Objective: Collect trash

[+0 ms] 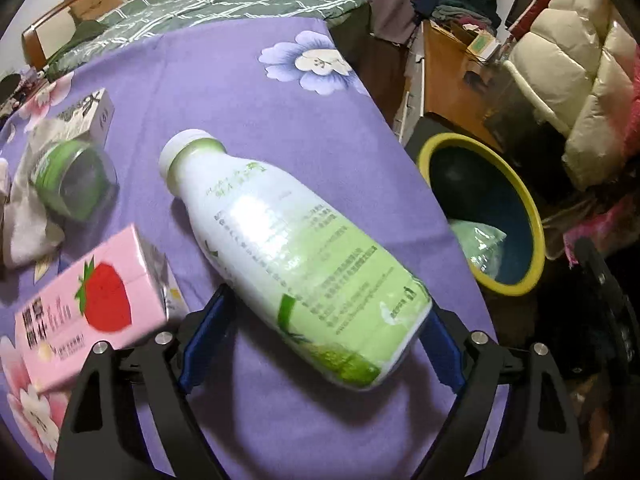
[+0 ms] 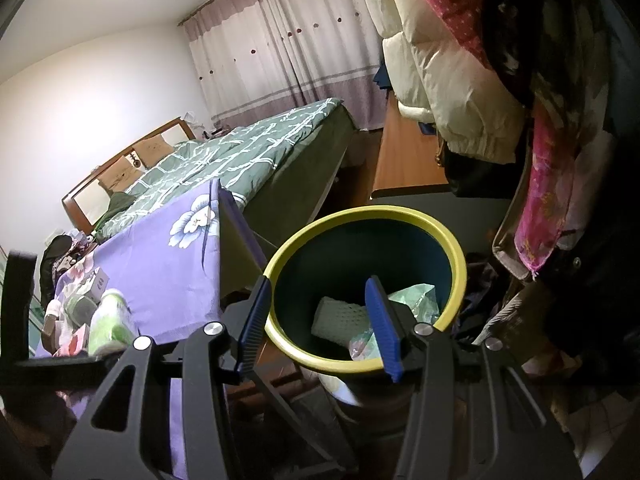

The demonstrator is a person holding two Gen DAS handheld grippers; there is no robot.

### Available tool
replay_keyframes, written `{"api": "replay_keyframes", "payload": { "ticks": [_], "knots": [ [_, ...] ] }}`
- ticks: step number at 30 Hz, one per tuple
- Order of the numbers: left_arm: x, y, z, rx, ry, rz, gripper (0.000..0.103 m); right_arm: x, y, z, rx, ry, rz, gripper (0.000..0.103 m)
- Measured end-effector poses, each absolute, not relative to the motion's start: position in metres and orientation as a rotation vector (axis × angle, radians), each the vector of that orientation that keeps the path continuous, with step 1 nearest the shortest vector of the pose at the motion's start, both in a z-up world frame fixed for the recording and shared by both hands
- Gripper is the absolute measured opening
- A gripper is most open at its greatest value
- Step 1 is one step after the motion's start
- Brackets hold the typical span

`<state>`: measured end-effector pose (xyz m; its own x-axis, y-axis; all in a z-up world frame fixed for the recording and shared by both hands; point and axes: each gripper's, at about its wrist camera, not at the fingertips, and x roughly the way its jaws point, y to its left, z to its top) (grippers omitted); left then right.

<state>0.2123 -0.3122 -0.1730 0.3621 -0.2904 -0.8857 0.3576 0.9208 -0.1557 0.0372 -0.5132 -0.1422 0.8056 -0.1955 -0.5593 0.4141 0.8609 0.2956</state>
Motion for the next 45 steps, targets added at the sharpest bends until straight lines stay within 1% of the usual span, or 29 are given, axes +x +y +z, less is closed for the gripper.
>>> {"api": "replay_keyframes", "payload": {
  "ticks": [2, 6, 9, 11, 12, 13, 14, 15, 19, 20, 21, 23, 24, 26, 29, 33, 39, 45],
  "knots": [
    [0.217, -0.31, -0.173, 0.056, 1.118, -0.421, 0.08, 0.037, -0.515, -0.143, 0.428, 0.545, -0.337, 0.047],
    [0.22, -0.297, -0.171, 0.029, 1.112, -0.448, 0.069, 0.038, -0.516, -0.145, 0.431, 0.543, -0.332, 0.047],
    [0.215, -0.28, -0.164, 0.039, 1.09, -0.45, 0.064, 0.04, -0.514, -0.146, 0.43, 0.545, -0.318, 0.047],
    [0.213, -0.274, -0.163, 0.071, 1.092, -0.445, 0.063, 0.043, -0.513, -0.147, 0.428, 0.551, -0.31, 0.047],
    [0.215, -0.273, -0.163, 0.088, 1.102, -0.439, 0.064, 0.045, -0.513, -0.147, 0.427, 0.553, -0.306, 0.047],
    [0.218, -0.271, -0.163, 0.091, 1.113, -0.42, 0.068, 0.047, -0.512, -0.148, 0.427, 0.556, -0.301, 0.047],
    [0.222, -0.27, -0.162, 0.095, 1.119, -0.406, 0.085, 0.049, -0.51, -0.148, 0.426, 0.558, -0.297, 0.047],
    [0.227, -0.272, -0.161, 0.1, 1.119, -0.402, 0.088, 0.051, -0.508, -0.147, 0.421, 0.561, -0.292, 0.047],
    [0.253, -0.283, -0.16, 0.107, 1.189, -0.403, 0.088, 0.055, -0.502, -0.142, 0.401, 0.56, -0.285, 0.047],
    [0.26, -0.285, -0.159, 0.114, 1.199, -0.399, 0.085, 0.054, -0.501, -0.141, 0.399, 0.558, -0.286, 0.047],
    [0.267, -0.288, -0.16, 0.137, 1.211, -0.39, 0.076, 0.054, -0.501, -0.14, 0.399, 0.556, -0.286, 0.047],
    [0.277, -0.291, -0.165, 0.147, 1.244, -0.39, 0.067, 0.055, -0.502, -0.14, 0.399, 0.557, -0.285, 0.047],
    [0.281, -0.291, -0.168, 0.145, 1.26, -0.4, 0.061, 0.055, -0.501, -0.14, 0.399, 0.558, -0.286, 0.047],
    [0.283, -0.294, -0.168, 0.162, 1.249, -0.404, 0.056, 0.055, -0.503, -0.141, 0.397, 0.564, -0.287, 0.047],
    [0.276, -0.301, -0.16, 0.167, 1.208, -0.453, 0.054, 0.049, -0.508, -0.139, 0.395, 0.565, -0.296, 0.047],
    [0.257, -0.329, -0.14, 0.193, 1.149, -0.561, 0.052, 0.036, -0.519, -0.137, 0.4, 0.557, -0.328, 0.047],
    [0.237, -0.4, -0.121, 0.234, 1.103, -0.735, 0.052, 0.013, -0.539, -0.133, 0.411, 0.538, -0.387, 0.047],
    [0.231, -0.477, -0.121, 0.26, 1.086, -0.853, 0.052, -0.002, -0.557, -0.136, 0.426, 0.538, -0.451, 0.047]
  ]
}}
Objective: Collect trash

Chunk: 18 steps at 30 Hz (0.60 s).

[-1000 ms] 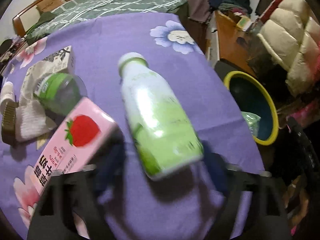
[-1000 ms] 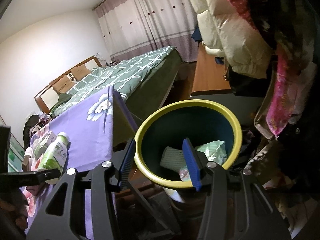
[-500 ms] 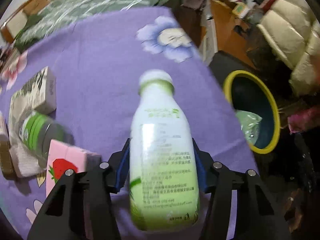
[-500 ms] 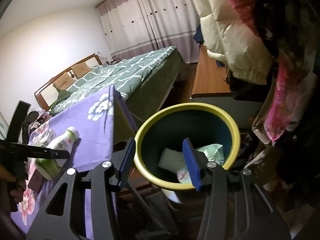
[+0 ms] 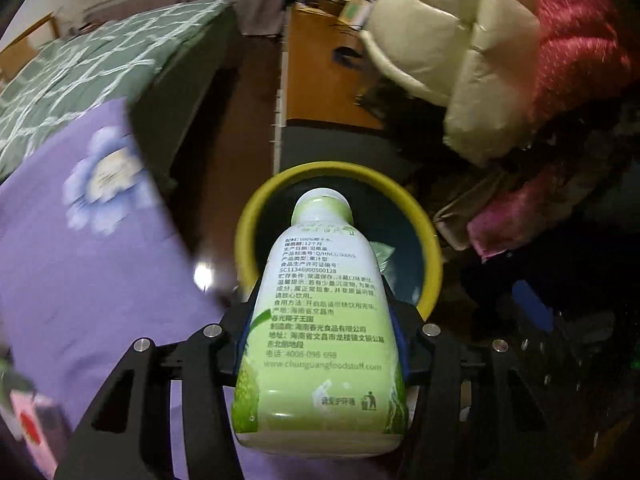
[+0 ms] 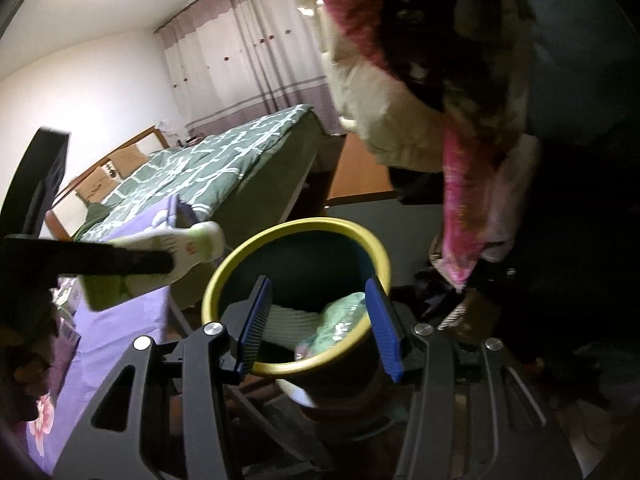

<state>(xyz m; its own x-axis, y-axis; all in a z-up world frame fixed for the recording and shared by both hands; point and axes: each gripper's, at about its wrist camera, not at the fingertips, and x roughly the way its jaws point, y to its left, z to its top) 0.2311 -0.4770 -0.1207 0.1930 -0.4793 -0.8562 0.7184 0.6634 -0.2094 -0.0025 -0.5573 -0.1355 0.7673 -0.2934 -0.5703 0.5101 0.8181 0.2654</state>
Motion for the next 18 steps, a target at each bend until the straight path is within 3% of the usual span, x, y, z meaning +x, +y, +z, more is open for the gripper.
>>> {"api": "replay_keyframes", "payload": {
  "ticks": [5, 7, 8, 9, 15, 18],
  "knots": [
    [0.24, -0.52, -0.137, 0.286, 1.078, -0.855, 0.052, -0.007, -0.564, -0.134, 0.428, 0.545, -0.484, 0.047],
    [0.247, -0.528, -0.146, 0.297, 1.067, -0.829, 0.065, -0.006, -0.564, -0.135, 0.425, 0.551, -0.488, 0.05],
    [0.249, -0.529, -0.148, 0.296, 1.056, -0.812, 0.085, -0.005, -0.563, -0.135, 0.422, 0.556, -0.488, 0.051],
    [0.252, -0.524, -0.146, 0.282, 1.03, -0.787, 0.088, -0.002, -0.561, -0.135, 0.418, 0.561, -0.488, 0.052],
    [0.242, -0.459, -0.103, 0.164, 0.926, -0.771, 0.088, 0.009, -0.548, -0.132, 0.395, 0.569, -0.454, 0.052],
    [0.23, -0.409, -0.074, 0.11, 0.826, -0.736, 0.093, 0.019, -0.528, -0.127, 0.372, 0.57, -0.414, 0.052]
  ]
}}
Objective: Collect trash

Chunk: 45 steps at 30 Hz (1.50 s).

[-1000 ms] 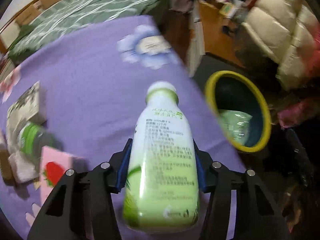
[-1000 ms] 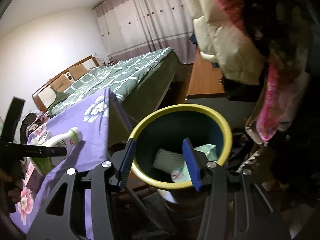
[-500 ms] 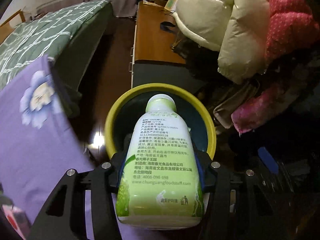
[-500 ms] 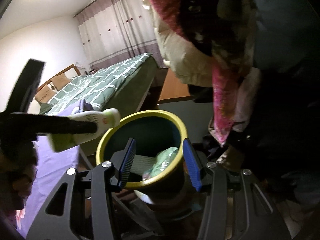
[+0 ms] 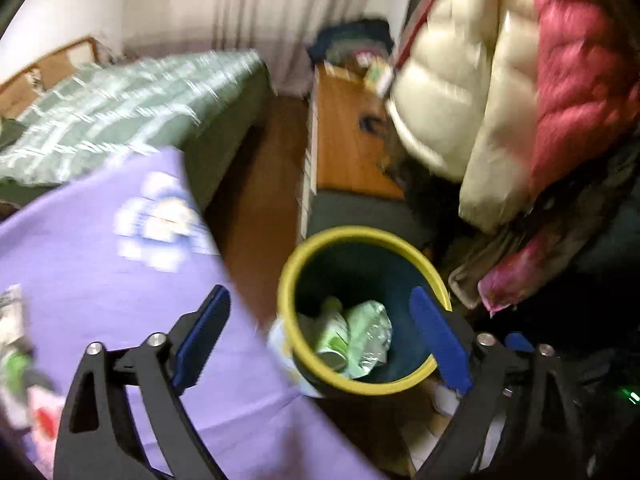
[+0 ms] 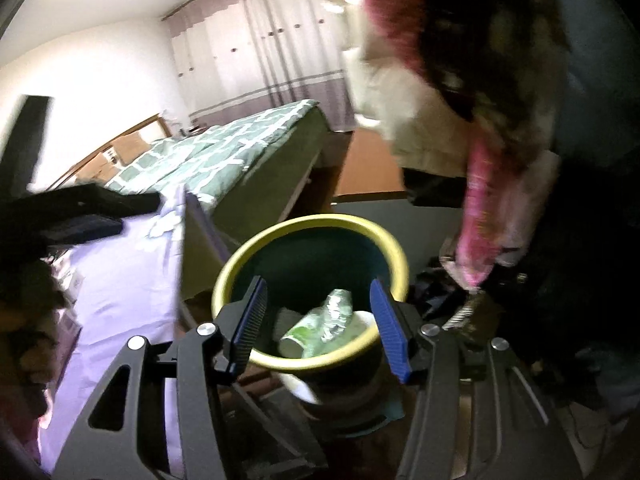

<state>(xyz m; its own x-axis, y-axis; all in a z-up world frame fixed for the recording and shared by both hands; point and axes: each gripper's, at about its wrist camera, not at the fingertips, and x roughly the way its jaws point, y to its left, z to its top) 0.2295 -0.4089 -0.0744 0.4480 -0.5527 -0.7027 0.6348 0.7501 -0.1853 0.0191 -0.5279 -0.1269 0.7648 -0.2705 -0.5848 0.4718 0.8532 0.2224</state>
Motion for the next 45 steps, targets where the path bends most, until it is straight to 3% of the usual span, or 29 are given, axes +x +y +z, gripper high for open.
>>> {"api": "replay_keyframes", "payload": {
  "ticks": [9, 16, 23, 33, 35, 37, 39, 45],
  "knots": [
    [0.189, -0.21, -0.026, -0.012, 0.643, -0.481, 0.097, 0.065, -0.425, -0.122, 0.267, 0.612, -0.22, 0.052],
    [0.158, -0.055, -0.022, -0.136, 0.589, -0.234, 0.098, 0.101, -0.314, -0.118, 0.178, 0.639, -0.01, 0.052],
    [0.146, 0.035, -0.034, -0.2, 0.59, -0.149, 0.098, 0.155, -0.222, -0.103, 0.093, 0.653, 0.154, 0.052],
    [0.153, 0.06, -0.049, -0.222, 0.592, -0.115, 0.098, 0.2, -0.173, -0.098, 0.009, 0.707, 0.16, 0.052],
    [0.155, 0.06, -0.048, -0.228, 0.585, -0.113, 0.098, 0.188, -0.166, -0.105, 0.004, 0.694, 0.118, 0.058],
    [0.16, 0.061, -0.049, -0.227, 0.58, -0.114, 0.098, 0.175, -0.16, -0.112, -0.01, 0.663, 0.068, 0.077],
    [0.164, 0.062, -0.051, -0.231, 0.586, -0.125, 0.098, 0.167, -0.156, -0.116, -0.007, 0.645, 0.03, 0.083],
    [0.17, 0.054, -0.057, -0.224, 0.606, -0.165, 0.098, 0.173, -0.156, -0.141, -0.006, 0.745, -0.024, 0.083]
  ]
}}
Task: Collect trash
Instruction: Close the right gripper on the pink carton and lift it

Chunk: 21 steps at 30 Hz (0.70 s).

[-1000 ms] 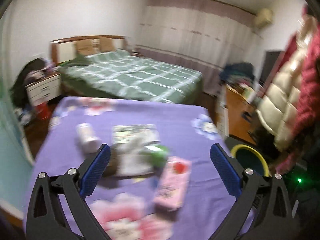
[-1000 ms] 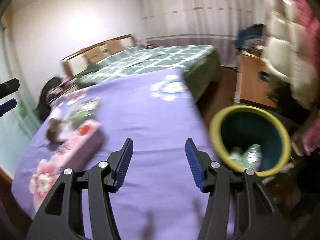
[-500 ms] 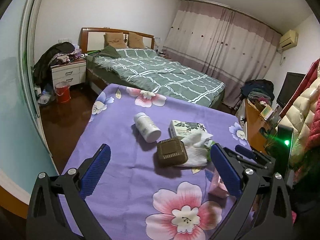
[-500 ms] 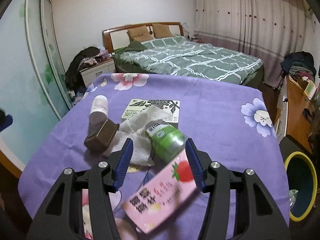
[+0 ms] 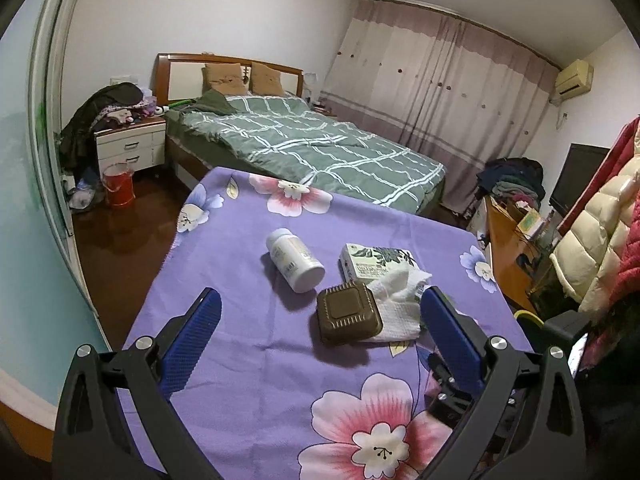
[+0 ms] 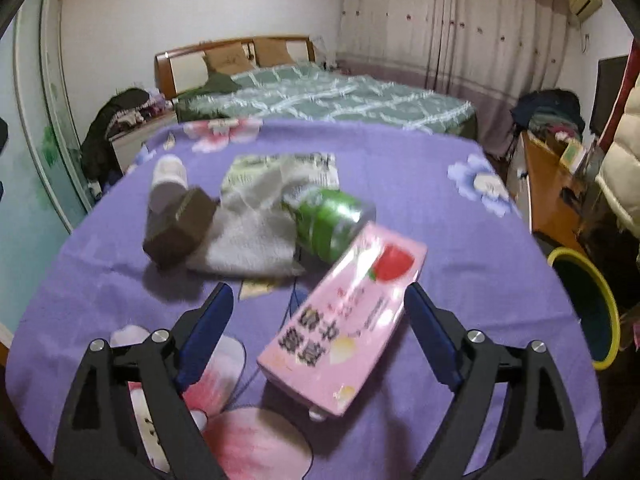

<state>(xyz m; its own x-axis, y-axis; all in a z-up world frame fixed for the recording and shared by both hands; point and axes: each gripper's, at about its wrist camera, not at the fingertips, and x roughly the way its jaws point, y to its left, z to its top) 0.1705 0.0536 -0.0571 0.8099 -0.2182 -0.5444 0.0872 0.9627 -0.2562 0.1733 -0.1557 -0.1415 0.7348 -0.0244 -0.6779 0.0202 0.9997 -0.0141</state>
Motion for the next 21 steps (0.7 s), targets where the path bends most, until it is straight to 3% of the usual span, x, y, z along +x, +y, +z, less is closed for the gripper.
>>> {"api": "replay_keyframes", "payload": {
  "ticks": [3, 6, 13, 21],
  "knots": [
    [0.174, 0.054, -0.062, -0.241, 0.619, -0.173, 0.098, 0.171, -0.158, -0.15, -0.004, 0.772, -0.026, 0.083],
    [0.176, 0.051, -0.066, -0.255, 0.632, -0.183, 0.098, 0.17, -0.164, -0.155, 0.021, 0.79, -0.023, 0.072],
    [0.178, 0.039, -0.067, -0.237, 0.641, -0.199, 0.098, 0.156, -0.19, -0.152, 0.076, 0.767, -0.001, 0.058],
    [0.184, 0.016, -0.07, -0.215, 0.666, -0.223, 0.098, 0.129, -0.238, -0.132, 0.153, 0.705, 0.006, 0.054]
  ]
}}
